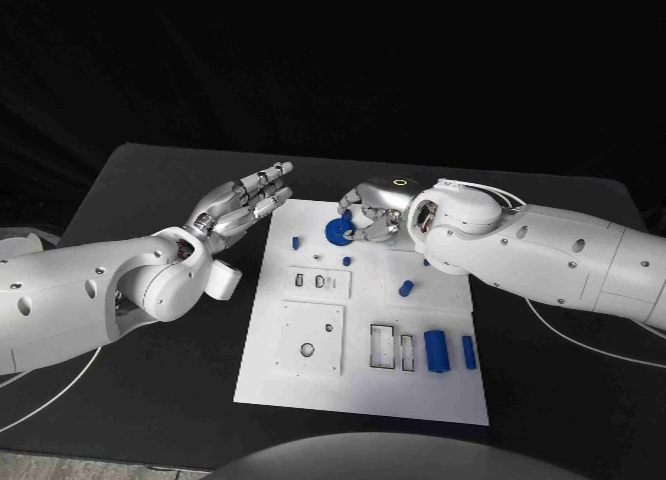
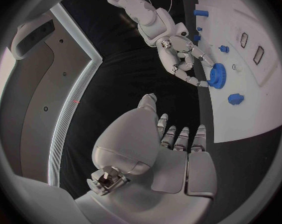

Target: Assemble the parts on the task board

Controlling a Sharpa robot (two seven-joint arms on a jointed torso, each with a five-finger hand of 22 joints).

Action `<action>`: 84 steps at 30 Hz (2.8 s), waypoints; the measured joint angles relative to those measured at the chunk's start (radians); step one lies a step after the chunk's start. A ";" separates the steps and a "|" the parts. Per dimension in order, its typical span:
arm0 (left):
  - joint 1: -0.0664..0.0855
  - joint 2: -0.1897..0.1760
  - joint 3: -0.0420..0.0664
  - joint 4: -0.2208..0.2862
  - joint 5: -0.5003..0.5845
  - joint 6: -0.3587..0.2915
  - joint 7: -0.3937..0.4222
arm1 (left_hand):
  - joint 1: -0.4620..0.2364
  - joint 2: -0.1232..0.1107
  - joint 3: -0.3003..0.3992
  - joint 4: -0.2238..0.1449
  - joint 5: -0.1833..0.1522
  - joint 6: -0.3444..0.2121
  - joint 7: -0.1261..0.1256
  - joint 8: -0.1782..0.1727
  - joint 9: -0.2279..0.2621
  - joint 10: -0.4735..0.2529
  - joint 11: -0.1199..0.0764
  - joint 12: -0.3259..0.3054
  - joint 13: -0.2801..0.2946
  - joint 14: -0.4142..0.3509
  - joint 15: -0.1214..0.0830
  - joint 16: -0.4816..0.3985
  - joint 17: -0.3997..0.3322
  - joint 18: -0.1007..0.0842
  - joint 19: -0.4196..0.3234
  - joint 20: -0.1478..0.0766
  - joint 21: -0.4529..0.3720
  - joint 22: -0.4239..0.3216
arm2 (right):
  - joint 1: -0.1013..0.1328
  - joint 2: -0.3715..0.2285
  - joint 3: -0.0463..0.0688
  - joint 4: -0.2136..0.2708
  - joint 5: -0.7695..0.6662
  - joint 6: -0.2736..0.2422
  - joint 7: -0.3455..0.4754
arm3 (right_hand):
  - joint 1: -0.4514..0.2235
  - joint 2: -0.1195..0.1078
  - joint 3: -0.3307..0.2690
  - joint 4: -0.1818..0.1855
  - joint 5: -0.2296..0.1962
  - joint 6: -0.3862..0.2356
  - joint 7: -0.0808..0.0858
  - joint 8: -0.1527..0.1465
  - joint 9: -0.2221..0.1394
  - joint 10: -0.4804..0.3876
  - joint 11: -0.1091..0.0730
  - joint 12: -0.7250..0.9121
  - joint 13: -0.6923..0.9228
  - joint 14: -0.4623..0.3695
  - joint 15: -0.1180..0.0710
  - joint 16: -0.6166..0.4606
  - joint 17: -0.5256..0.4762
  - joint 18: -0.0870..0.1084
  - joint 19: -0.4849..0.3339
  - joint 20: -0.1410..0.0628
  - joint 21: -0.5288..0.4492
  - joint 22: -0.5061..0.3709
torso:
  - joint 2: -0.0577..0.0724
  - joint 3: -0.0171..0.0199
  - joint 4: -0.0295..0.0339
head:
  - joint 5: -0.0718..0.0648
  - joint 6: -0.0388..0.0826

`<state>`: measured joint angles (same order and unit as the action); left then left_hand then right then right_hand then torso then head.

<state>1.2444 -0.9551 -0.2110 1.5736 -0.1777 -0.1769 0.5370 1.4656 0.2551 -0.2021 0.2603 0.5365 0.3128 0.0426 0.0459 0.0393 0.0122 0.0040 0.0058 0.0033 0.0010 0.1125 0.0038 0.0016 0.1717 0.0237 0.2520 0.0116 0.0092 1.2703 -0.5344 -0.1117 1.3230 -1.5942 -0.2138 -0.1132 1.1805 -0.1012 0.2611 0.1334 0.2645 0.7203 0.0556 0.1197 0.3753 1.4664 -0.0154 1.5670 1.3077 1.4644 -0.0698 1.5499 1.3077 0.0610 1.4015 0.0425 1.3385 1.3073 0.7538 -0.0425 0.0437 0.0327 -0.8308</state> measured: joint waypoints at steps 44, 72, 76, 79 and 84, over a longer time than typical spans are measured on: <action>-0.005 -0.005 -0.001 -0.002 0.013 0.004 0.001 | 0.000 0.000 0.003 -0.003 0.003 0.004 0.004 0.004 0.001 0.004 0.004 0.000 0.001 0.000 0.007 0.000 -0.001 0.000 0.000 0.000 0.004 0.001 | -0.003 -0.463 -0.006 0.191 0.061 -0.072 0.039 | 0.016 0.024 -0.086 0.043 -0.184 0.007 -0.008 -0.043 -0.102 -0.002 -0.009 0.000 0.000 0.000 -0.007 -0.024 0.000 0.000 0.008 -0.003 -0.009 0.000 | -0.004 0.0017 -0.0035 | -0.003 0.000; -0.007 -0.002 -0.001 -0.007 0.013 0.005 0.000 | 0.000 0.000 0.003 -0.003 0.003 0.004 0.004 0.004 0.000 0.004 0.004 0.000 0.001 0.000 0.007 0.000 0.000 0.000 0.000 0.000 0.004 0.001 | -0.043 -0.469 -0.006 0.158 0.058 -0.089 0.075 | 0.069 0.005 -0.099 0.065 -0.162 0.088 0.011 -0.005 -0.089 0.001 -0.005 0.000 0.000 0.000 -0.007 -0.043 0.000 0.000 0.008 -0.003 -0.029 0.000 | -0.004 -0.0003 -0.0023 | -0.003 -0.012; -0.007 -0.004 -0.001 -0.007 0.013 0.006 -0.001 | 0.000 0.000 0.003 -0.003 0.003 0.004 0.004 0.004 0.000 0.004 0.004 0.000 0.001 0.000 0.007 0.000 0.000 0.000 0.000 0.000 0.004 0.001 | -0.051 -0.464 -0.006 0.153 0.056 -0.090 0.074 | 0.073 0.009 -0.099 0.065 -0.162 0.108 0.013 0.009 -0.078 0.001 -0.005 0.000 0.000 0.000 -0.007 -0.044 0.000 0.000 0.008 -0.003 -0.033 0.000 | -0.004 -0.0001 -0.0023 | -0.001 -0.014; -0.007 -0.004 -0.001 -0.007 0.013 0.006 -0.001 | 0.000 0.000 0.003 -0.003 0.003 0.004 0.004 0.004 0.000 0.004 0.004 0.000 0.001 0.000 0.007 0.000 0.000 0.000 0.000 0.000 0.004 0.001 | -0.057 -0.460 -0.007 0.150 0.053 -0.092 0.073 | 0.073 0.009 -0.099 0.065 -0.162 0.115 0.011 0.020 -0.071 0.001 -0.005 0.000 0.000 0.000 -0.007 -0.048 0.000 0.000 0.008 -0.003 -0.033 0.000 | -0.004 0.0002 -0.0027 | 0.000 -0.014; -0.007 -0.004 -0.001 -0.007 0.013 0.007 -0.002 | 0.000 0.000 0.003 -0.003 0.003 0.004 0.004 0.004 0.000 0.004 0.004 0.000 0.001 0.000 0.007 0.000 0.000 0.000 0.004 0.004 0.004 0.001 | -0.061 -0.453 -0.007 0.148 0.050 -0.098 0.073 | 0.074 0.007 -0.099 0.065 -0.162 0.120 0.012 0.021 -0.067 0.001 -0.005 0.000 0.000 0.000 -0.007 -0.048 0.000 0.000 0.008 -0.003 -0.033 0.000 | -0.004 0.0005 -0.0029 | 0.001 -0.016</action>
<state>1.2374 -0.9595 -0.2119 1.5665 -0.1643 -0.1697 0.5353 1.4656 0.2551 -0.1993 0.2574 0.5400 0.3163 0.0462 0.0497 0.0397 0.0158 0.0075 0.0058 0.0038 0.0012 0.1196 0.0038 0.0014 0.1716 0.0274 0.2556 0.0154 0.0105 1.2090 -0.9875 -0.1184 1.4706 -1.5443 -0.3120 -0.0401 1.2549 -0.0940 0.1621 0.1988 0.1028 0.8399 0.0678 0.1411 0.3086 1.4676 -0.0205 1.5669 1.3079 1.4646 -0.0771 1.5016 1.3081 0.0611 1.4094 0.0393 1.3051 1.3073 0.7494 -0.0420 0.0408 0.0340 -0.8468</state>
